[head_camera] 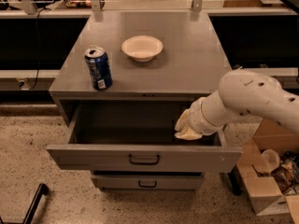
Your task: Open top drawer
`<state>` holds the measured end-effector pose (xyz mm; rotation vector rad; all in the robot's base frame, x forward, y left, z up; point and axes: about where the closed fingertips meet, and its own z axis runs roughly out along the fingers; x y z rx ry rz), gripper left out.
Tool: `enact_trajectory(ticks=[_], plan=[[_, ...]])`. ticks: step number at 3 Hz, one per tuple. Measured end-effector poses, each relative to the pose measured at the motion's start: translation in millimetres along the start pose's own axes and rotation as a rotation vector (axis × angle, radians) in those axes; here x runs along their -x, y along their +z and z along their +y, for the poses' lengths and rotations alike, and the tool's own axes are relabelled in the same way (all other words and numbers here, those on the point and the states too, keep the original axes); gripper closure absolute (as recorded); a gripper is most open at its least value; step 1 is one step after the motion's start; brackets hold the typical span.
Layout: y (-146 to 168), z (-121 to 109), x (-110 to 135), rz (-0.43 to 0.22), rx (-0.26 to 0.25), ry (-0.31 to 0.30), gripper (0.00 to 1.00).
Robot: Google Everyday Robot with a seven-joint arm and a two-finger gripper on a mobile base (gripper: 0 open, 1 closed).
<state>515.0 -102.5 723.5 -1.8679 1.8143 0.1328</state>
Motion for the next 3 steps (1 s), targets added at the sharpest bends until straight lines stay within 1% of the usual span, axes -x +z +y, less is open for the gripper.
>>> enact_trajectory(ticks=[1, 2, 3], plan=[[12, -3, -17, 0.036, -0.008, 0.041, 0.77], [23, -8, -30, 0.073, -0.008, 0.066, 0.95], [43, -5, -42, 0.102, 0.036, 0.078, 1.00]])
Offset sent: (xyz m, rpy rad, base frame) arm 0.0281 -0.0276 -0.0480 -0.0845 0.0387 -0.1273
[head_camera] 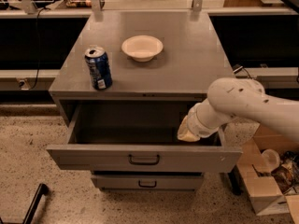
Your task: Open top drawer
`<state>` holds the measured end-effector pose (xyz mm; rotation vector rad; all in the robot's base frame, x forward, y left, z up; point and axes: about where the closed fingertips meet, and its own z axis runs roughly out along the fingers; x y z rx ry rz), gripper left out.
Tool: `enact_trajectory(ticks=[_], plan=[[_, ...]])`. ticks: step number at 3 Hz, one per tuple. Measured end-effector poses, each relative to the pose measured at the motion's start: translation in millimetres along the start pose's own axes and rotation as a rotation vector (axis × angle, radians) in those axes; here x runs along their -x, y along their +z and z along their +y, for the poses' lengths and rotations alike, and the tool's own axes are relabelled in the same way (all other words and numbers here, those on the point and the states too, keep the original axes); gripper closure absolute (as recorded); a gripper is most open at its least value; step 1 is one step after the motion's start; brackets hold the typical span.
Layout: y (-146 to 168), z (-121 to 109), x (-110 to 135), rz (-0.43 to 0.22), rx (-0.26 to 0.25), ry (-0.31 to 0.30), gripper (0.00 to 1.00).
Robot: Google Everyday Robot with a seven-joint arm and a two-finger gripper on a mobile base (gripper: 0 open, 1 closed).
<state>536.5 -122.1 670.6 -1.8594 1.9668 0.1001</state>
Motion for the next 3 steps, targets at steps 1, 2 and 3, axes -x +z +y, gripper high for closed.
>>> enact_trajectory(ticks=[1, 2, 3], plan=[[19, 10, -9, 0.017, 0.056, 0.001, 1.00], [29, 27, -12, 0.021, 0.124, -0.022, 1.00], [30, 28, -12, 0.021, 0.126, -0.023, 1.00]])
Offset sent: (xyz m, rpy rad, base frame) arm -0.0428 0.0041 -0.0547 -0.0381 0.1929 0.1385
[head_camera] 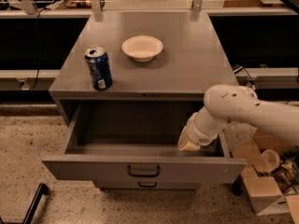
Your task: Open top drawer
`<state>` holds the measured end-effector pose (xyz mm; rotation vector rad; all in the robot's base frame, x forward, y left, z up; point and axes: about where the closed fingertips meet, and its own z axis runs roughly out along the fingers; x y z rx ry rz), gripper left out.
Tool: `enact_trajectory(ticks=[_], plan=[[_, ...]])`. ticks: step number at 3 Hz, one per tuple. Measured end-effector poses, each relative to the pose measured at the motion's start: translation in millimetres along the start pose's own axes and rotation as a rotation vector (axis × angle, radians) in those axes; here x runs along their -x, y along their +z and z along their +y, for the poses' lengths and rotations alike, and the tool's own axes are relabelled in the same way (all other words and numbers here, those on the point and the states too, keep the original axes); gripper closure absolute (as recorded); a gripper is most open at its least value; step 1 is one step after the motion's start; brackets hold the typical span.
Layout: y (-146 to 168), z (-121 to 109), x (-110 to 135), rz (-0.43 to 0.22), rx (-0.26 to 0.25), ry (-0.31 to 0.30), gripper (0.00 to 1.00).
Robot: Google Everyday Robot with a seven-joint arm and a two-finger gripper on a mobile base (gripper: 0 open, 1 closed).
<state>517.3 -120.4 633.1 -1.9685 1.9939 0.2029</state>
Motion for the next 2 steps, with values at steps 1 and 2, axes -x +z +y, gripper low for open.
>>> enact_trajectory(ticks=[1, 2], plan=[[-10, 24, 7, -0.022, 0.076, -0.050, 1.00], [-31, 61, 19, -0.058, 0.170, -0.106, 1.00]])
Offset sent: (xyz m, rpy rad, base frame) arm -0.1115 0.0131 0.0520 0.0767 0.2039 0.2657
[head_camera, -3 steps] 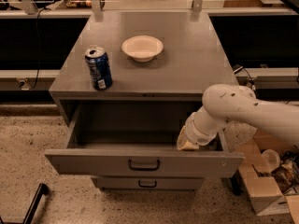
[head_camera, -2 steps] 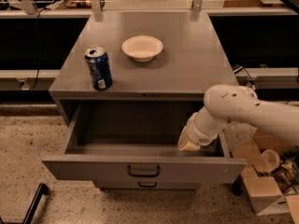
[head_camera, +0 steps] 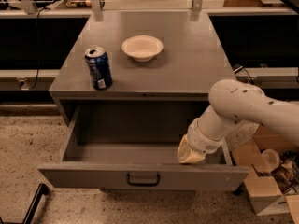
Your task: Open top drawer
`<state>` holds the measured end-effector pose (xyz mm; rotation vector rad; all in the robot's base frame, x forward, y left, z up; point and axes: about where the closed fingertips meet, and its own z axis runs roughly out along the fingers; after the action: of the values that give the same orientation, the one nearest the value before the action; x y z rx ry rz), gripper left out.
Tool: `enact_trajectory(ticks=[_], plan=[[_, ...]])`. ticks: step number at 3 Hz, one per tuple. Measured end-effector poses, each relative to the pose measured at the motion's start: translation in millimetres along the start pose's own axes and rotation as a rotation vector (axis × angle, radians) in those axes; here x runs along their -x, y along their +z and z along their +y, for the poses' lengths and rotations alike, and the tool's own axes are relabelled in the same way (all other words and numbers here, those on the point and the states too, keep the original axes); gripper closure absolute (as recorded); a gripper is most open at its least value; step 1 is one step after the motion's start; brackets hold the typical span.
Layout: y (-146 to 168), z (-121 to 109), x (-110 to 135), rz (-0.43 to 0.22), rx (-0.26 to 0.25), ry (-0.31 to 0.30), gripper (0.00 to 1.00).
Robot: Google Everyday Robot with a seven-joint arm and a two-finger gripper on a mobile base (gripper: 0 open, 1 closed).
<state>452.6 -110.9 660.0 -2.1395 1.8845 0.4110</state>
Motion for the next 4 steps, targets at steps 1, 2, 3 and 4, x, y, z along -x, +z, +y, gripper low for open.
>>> enact_trajectory(ticks=[1, 2, 3, 4], plan=[[-9, 28, 5, -0.026, 0.077, -0.016, 1.00], [-17, 45, 10, -0.060, 0.125, -0.030, 1.00], [-25, 49, 15, -0.099, 0.121, -0.036, 1.00], [-52, 33, 18, -0.182, -0.005, -0.033, 1.00]])
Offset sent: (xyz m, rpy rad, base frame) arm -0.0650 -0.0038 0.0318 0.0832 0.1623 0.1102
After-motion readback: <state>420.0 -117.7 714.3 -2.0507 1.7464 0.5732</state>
